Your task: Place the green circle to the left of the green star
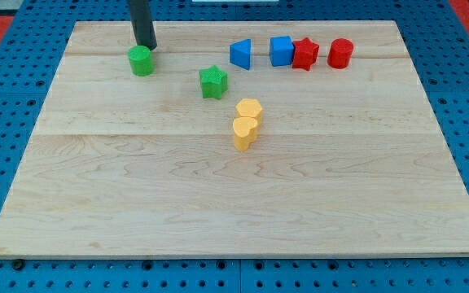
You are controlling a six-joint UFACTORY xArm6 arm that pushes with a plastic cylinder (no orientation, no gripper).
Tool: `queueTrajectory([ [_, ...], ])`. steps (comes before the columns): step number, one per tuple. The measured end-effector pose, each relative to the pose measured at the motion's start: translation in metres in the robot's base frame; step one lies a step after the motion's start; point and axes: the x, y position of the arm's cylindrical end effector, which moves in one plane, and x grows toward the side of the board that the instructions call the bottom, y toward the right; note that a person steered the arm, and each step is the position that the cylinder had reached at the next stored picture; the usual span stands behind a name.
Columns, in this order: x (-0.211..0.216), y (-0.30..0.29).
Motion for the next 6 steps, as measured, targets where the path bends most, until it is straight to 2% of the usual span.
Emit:
queueTrajectory([
  [2,0.036,0.02],
  [3,0.002,-0.011],
  [4,0.0,-0.053],
  [6,0.029,-0.009],
])
